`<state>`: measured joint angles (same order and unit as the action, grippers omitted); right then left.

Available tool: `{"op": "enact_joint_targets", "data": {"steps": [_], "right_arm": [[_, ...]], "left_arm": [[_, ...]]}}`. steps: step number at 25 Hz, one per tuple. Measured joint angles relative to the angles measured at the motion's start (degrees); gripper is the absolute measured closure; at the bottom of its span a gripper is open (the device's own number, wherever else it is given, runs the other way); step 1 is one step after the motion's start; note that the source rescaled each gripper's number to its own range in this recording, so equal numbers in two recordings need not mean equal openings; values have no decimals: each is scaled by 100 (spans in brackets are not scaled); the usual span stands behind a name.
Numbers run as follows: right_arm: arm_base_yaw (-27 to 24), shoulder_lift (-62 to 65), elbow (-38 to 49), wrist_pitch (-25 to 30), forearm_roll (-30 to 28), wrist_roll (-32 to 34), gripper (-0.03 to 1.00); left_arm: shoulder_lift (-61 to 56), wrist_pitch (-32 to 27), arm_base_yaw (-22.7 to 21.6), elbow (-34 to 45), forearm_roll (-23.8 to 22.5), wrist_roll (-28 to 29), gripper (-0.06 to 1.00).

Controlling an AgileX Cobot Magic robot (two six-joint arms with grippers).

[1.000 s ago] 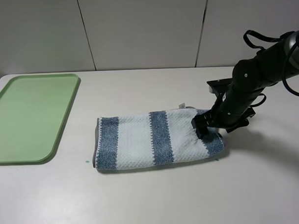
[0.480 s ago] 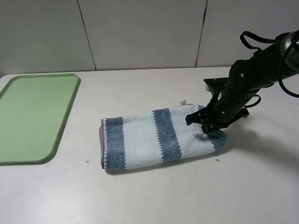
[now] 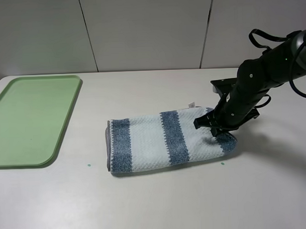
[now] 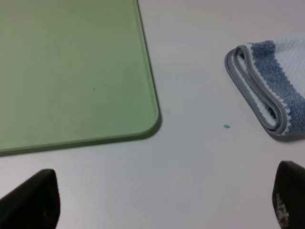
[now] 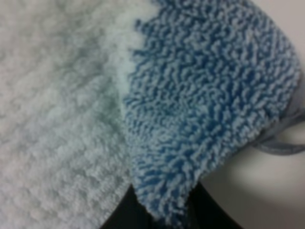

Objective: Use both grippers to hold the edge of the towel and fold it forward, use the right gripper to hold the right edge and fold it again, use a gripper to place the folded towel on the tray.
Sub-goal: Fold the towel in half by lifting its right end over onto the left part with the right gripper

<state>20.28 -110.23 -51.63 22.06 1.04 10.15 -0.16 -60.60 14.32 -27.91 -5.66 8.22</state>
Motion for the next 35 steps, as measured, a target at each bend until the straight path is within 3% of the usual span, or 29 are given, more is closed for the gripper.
{"op": "enact_joint_targets", "data": {"steps": [13,18,25,35], "right_arm": [[-37,853,26,911,-1321,884,89],[-37,1109,-134,1567,-1760,1126,89],[-37,1138,-1019,2719,-1876,1000,89],[-37,1138,-1958,3940,-1938,824,89]], "left_arm": [[0,0,0,0,0,0,7],[0,0,0,0,0,0,7],[0,0,0,0,0,0,7],[0,0,0,0,0,0,7]]}}
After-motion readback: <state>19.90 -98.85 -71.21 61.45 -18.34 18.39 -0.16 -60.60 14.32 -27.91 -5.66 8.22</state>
